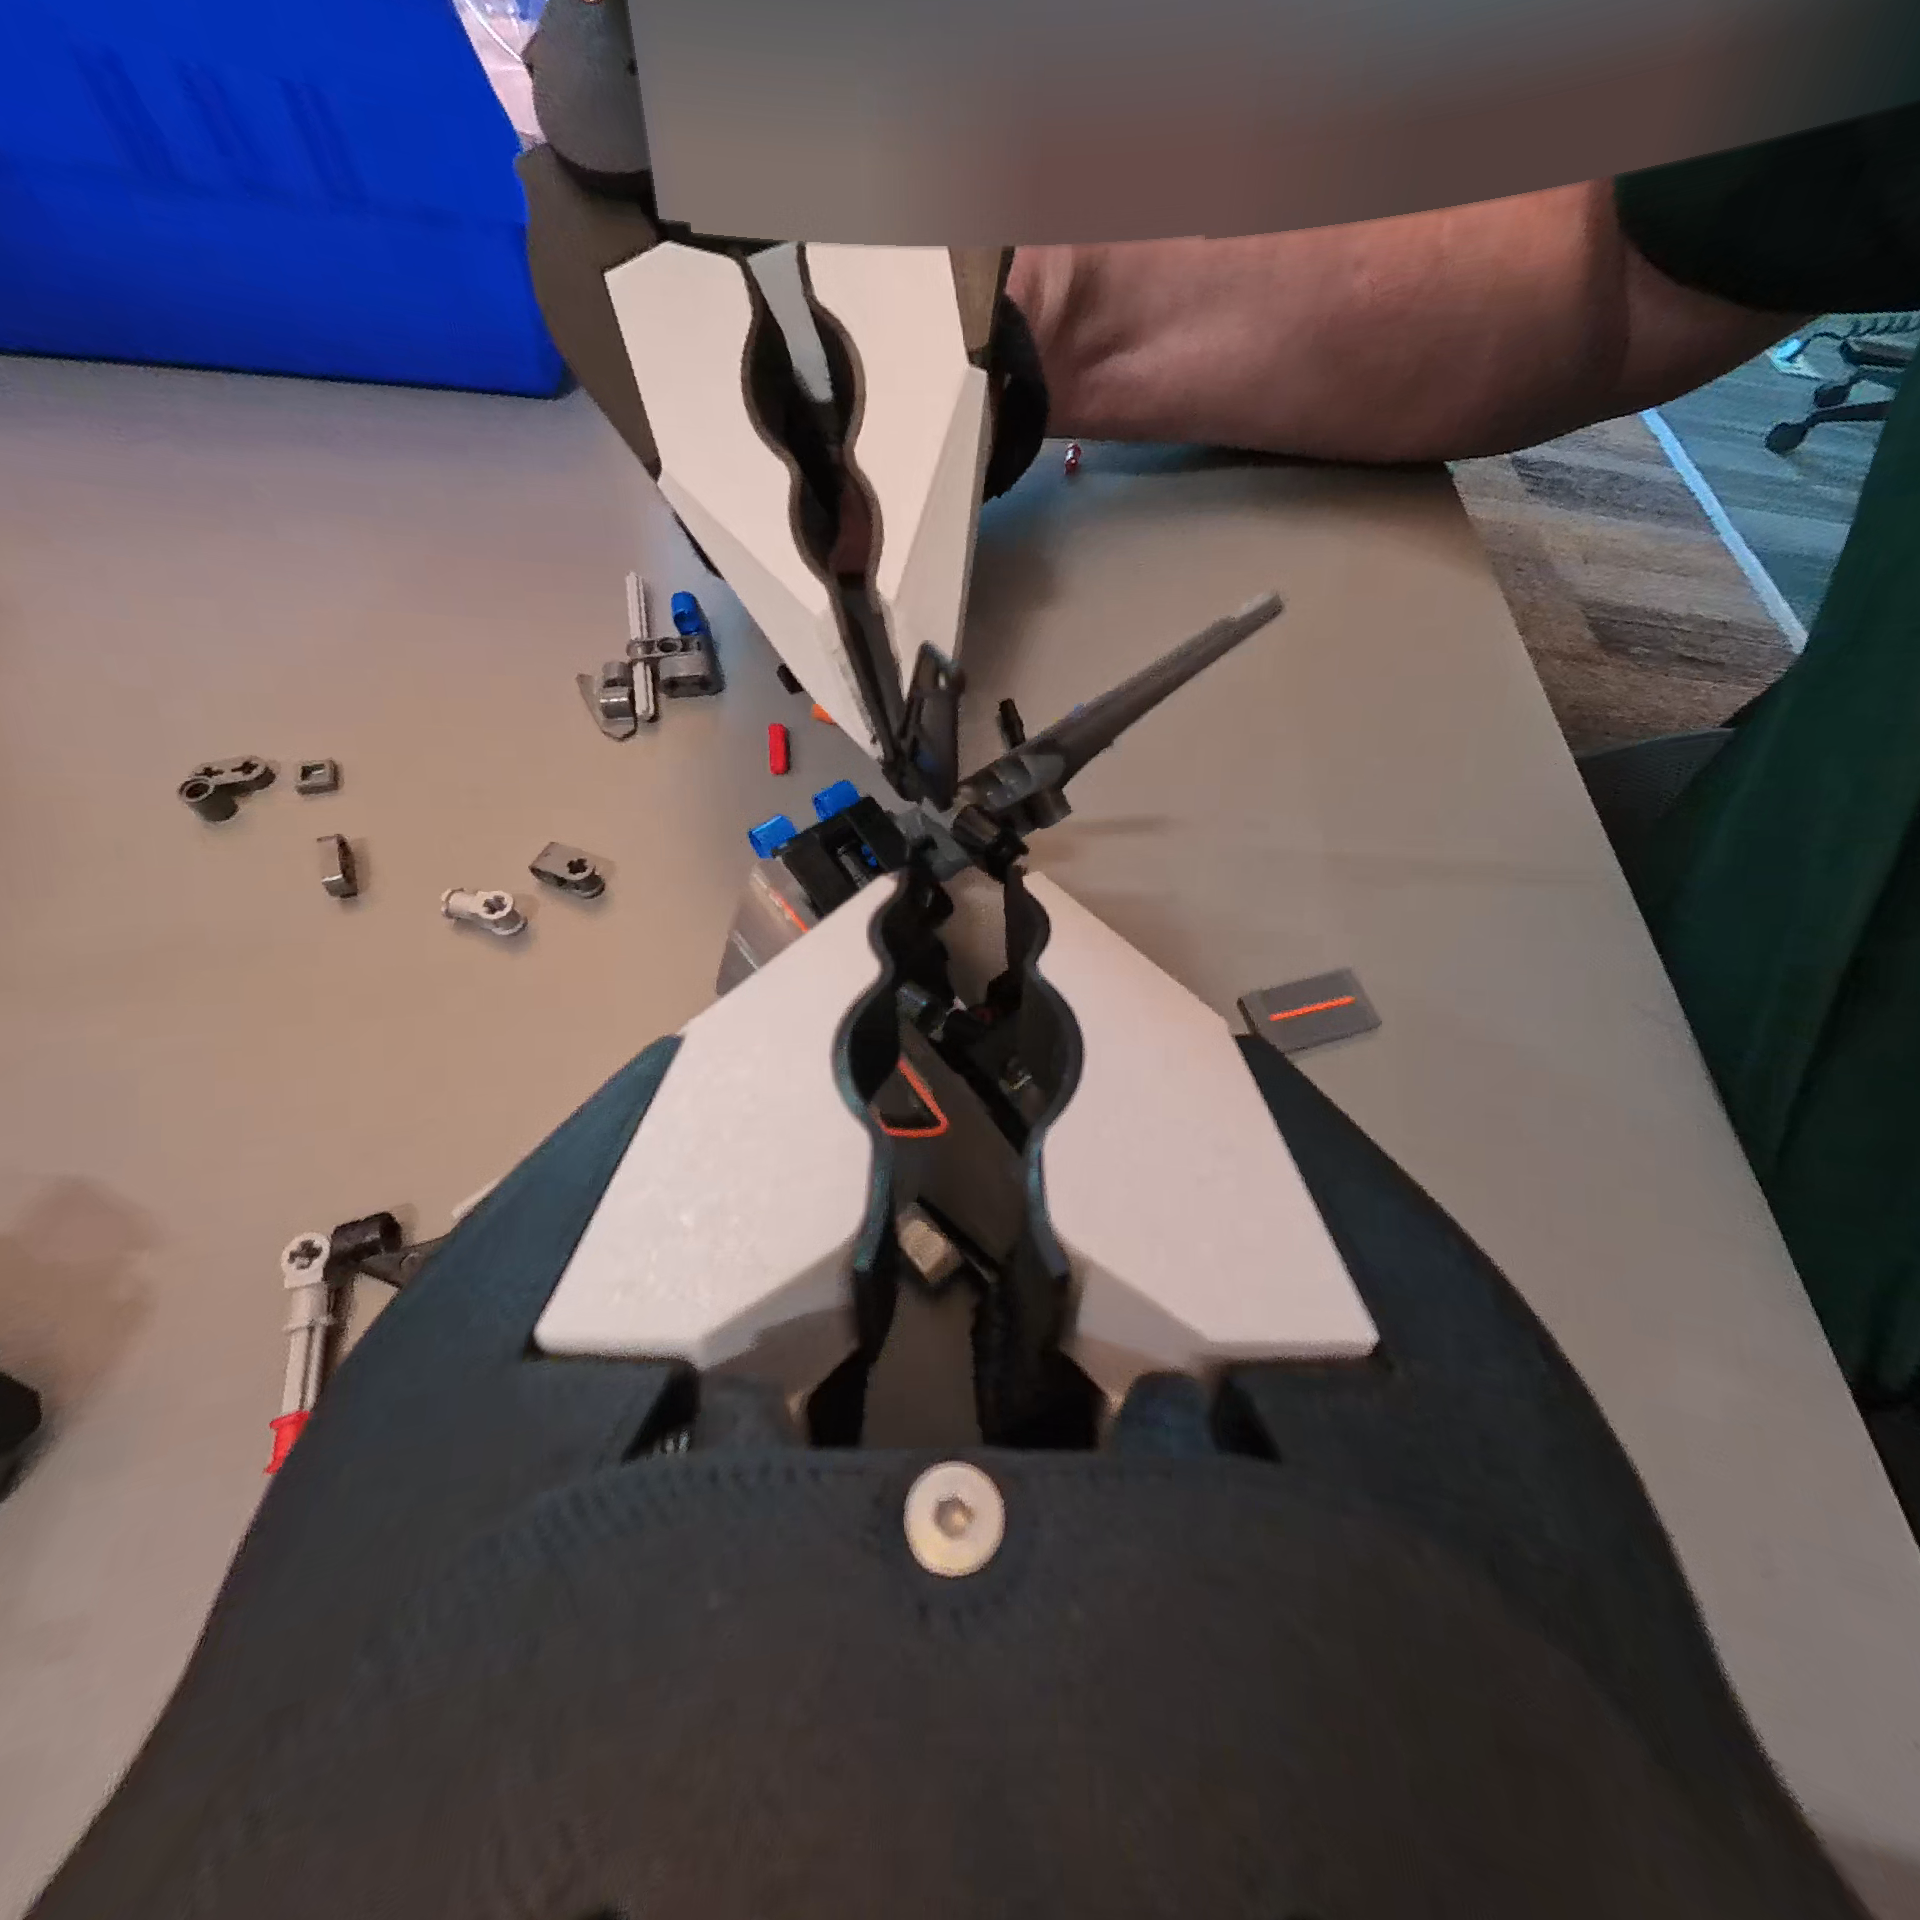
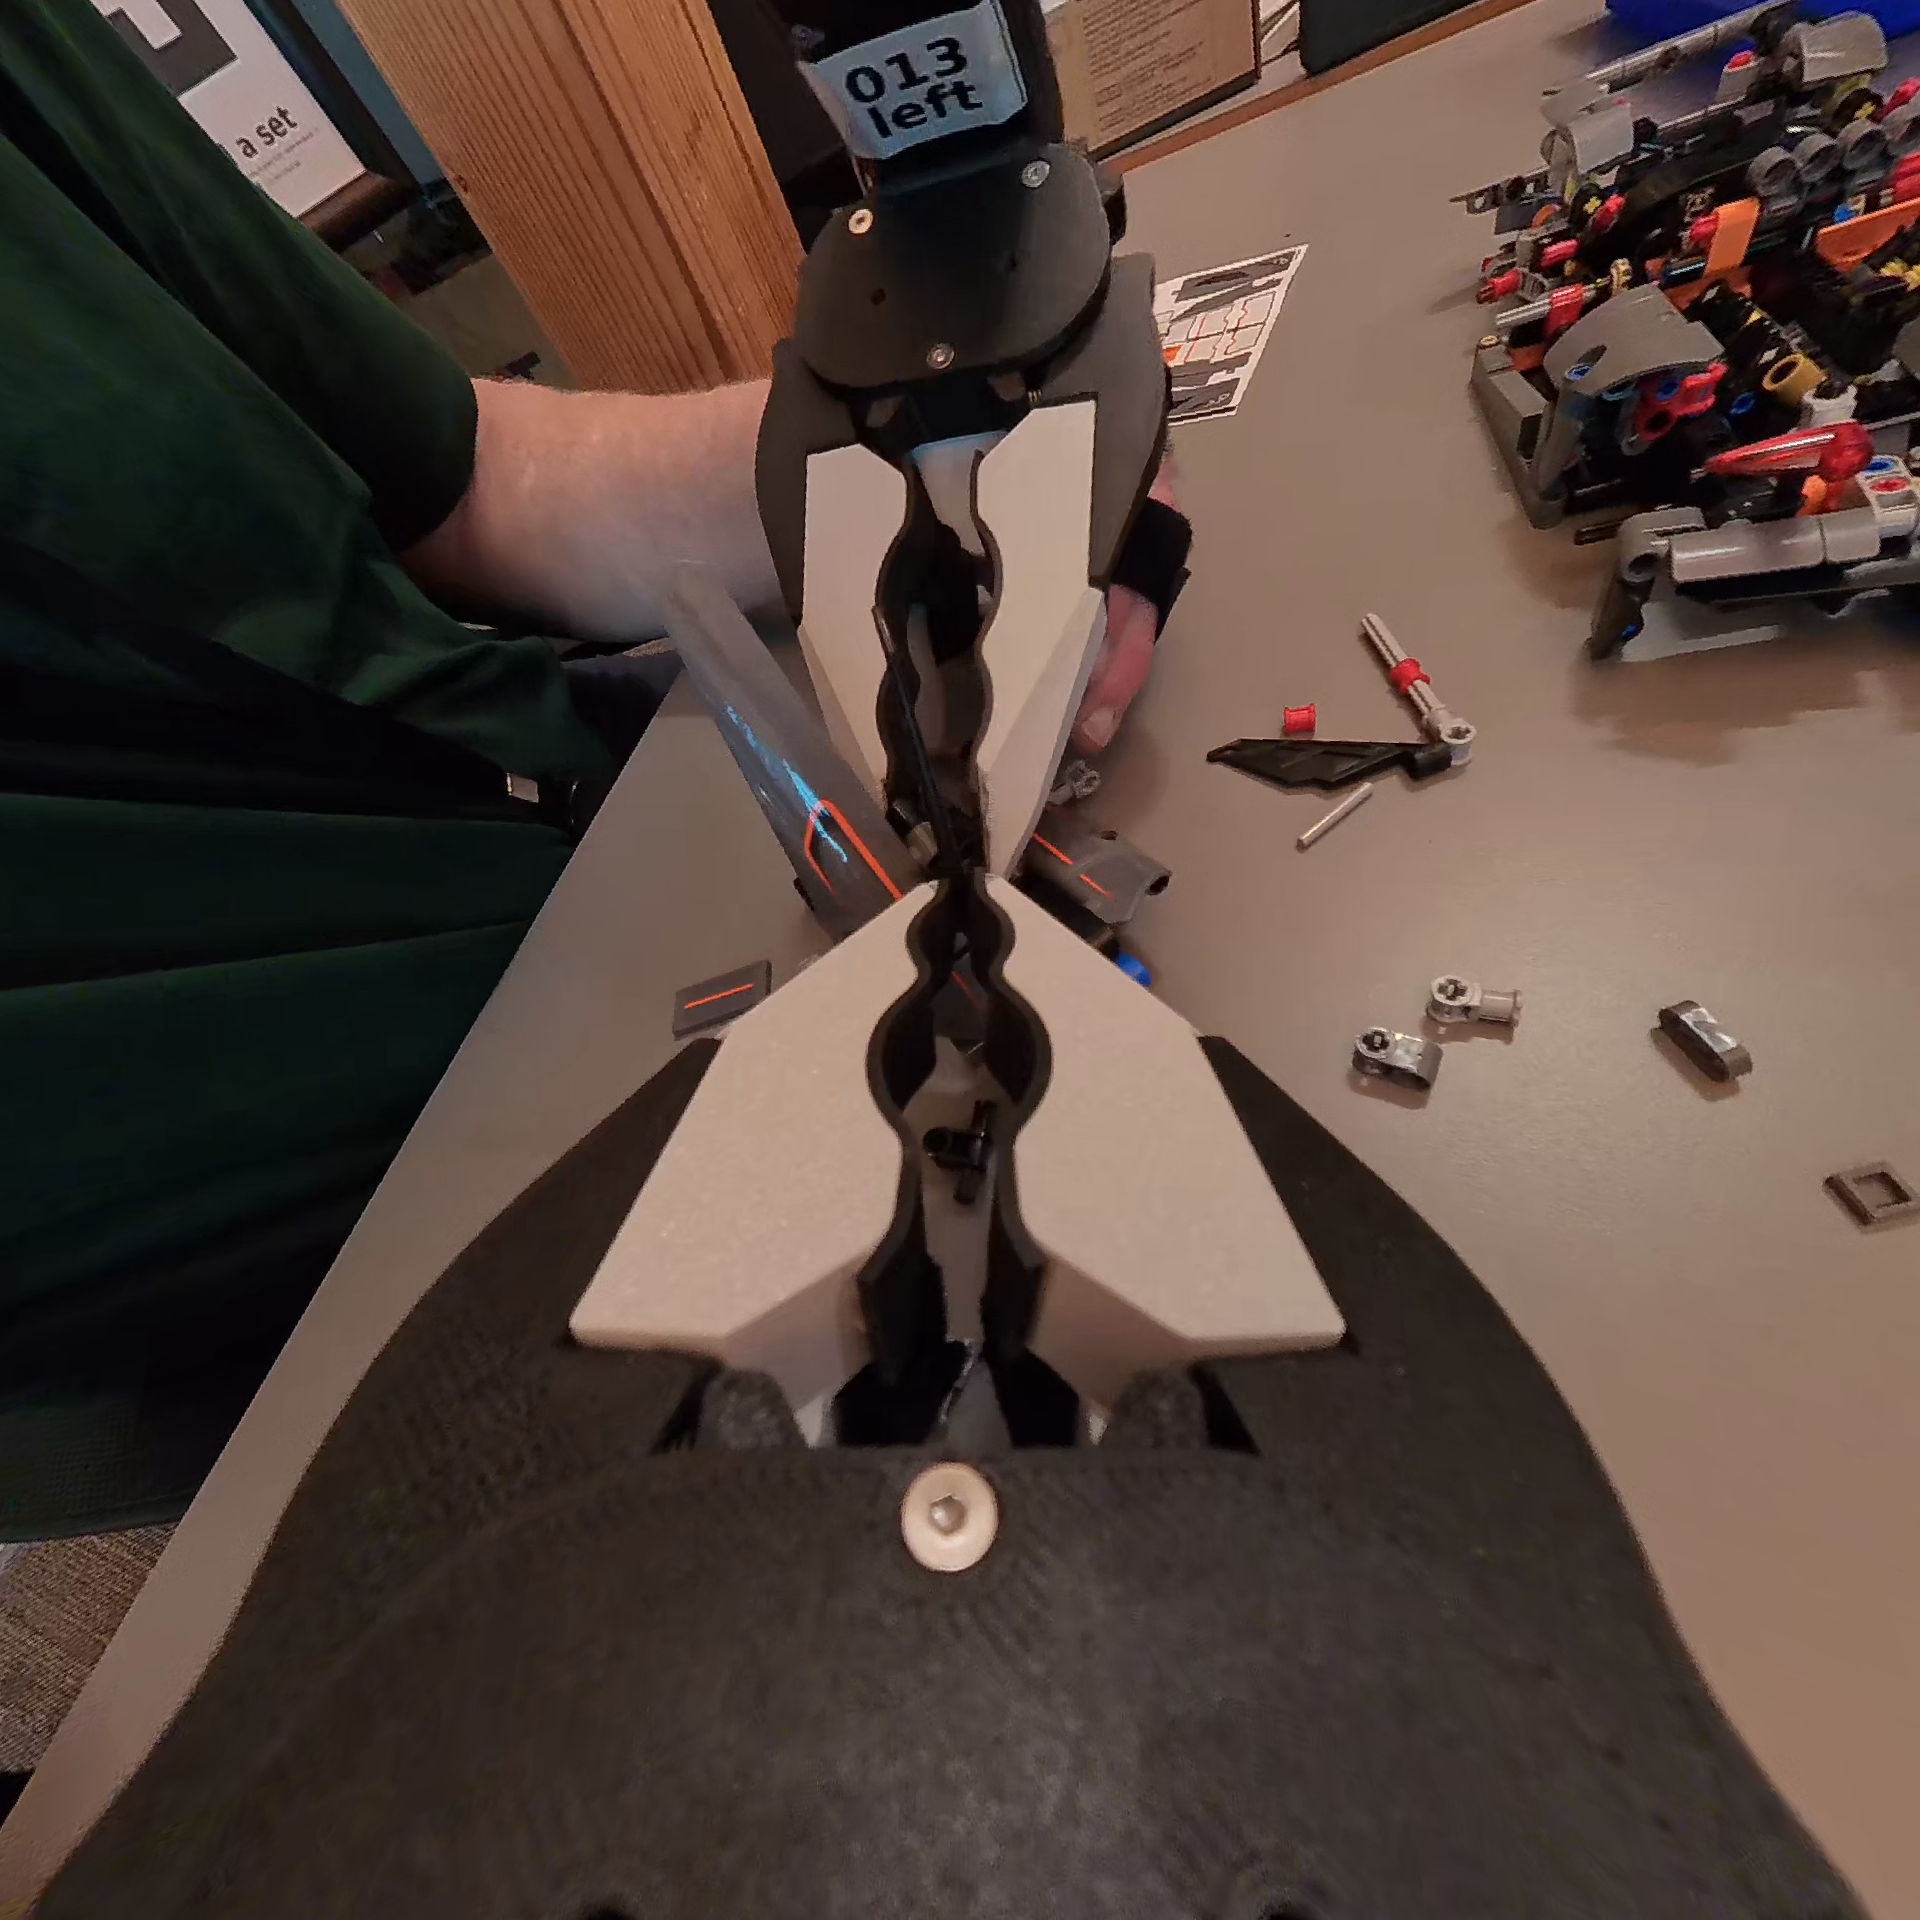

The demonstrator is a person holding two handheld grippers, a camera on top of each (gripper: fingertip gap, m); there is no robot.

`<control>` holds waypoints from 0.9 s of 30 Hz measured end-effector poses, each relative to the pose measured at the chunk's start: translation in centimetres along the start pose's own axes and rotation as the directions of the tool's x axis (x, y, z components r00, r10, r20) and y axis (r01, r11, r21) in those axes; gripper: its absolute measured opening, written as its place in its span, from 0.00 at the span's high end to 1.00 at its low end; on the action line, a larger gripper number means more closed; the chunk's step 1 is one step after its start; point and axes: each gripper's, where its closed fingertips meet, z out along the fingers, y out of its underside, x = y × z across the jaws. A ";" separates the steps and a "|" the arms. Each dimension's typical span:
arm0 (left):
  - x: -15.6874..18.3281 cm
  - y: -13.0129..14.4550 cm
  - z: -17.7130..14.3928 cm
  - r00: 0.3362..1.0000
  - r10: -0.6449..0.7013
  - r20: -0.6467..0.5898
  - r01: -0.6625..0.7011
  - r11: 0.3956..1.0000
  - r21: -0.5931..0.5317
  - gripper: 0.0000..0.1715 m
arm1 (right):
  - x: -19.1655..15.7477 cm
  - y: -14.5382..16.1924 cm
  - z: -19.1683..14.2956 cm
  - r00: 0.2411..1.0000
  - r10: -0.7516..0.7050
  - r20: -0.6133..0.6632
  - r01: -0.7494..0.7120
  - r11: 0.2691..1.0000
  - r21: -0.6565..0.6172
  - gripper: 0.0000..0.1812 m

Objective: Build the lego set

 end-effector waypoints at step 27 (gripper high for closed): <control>2.1 0.0 0.9 0.960 0.156 -0.232 -0.166 0.986 -0.027 1.00 | -0.8 0.0 0.2 0.984 -0.178 0.013 0.178 0.983 -0.033 1.00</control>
